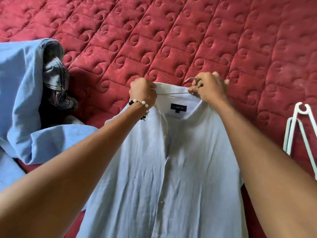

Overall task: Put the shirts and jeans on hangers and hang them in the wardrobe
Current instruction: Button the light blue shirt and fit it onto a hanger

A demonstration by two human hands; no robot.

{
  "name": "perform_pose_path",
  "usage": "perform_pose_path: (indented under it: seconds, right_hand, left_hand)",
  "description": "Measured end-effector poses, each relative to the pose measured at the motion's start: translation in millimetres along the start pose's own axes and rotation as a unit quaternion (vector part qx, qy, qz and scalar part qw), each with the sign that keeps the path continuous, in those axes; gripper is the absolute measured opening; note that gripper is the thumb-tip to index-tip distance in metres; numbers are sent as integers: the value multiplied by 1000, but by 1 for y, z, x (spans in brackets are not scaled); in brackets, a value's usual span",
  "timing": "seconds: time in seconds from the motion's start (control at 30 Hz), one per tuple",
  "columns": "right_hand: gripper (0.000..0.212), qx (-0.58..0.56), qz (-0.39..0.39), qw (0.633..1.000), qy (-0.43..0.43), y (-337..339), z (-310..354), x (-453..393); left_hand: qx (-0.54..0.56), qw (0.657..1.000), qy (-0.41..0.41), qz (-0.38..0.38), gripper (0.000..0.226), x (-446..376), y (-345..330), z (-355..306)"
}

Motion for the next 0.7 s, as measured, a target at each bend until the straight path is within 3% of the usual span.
perform_pose_path:
  seconds: [0.1, 0.23, 0.33, 0.47, 0.57, 0.63, 0.7]
  right_hand:
    - [5, 7, -49, 998, -37, -14, -13, 5]
    - [10, -69, -182, 978, -77, -12, -29, 18]
    - [11, -132, -264, 953, -64, -11, -28, 53]
    - [20, -245, -194, 948, -55, -42, -8, 121]
    - [20, -217, -107, 967, -81, -83, -2, 163]
    - [20, -187, -65, 973, -119, -103, 0, 180]
    - [22, -111, -52, 983, -135, -110, 8, 188]
  left_hand:
    - [-14, 998, -42, 44, 37, 4, -13, -7]
    - [95, 977, -50, 183, 54, 17, -37, -6]
    - [139, 973, -78, 166, 51, 33, -41, 4]
    - [100, 985, -133, 43, 26, 73, -38, 19]
    - [84, 984, -130, 83, 15, 105, -49, 27]
    - [65, 983, -115, 129, 17, 124, -62, 34]
    - [73, 986, -82, 125, 21, 133, -68, 41]
Point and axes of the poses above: each hand's wrist, its own x-axis away from the middle knuckle, its own y-axis out of the back of the hand, z = x × y, the point moved 6 cm from there along -x, towards the middle knuckle, and after that the axes turned 3 degrees about y, right-handed, at the moved point
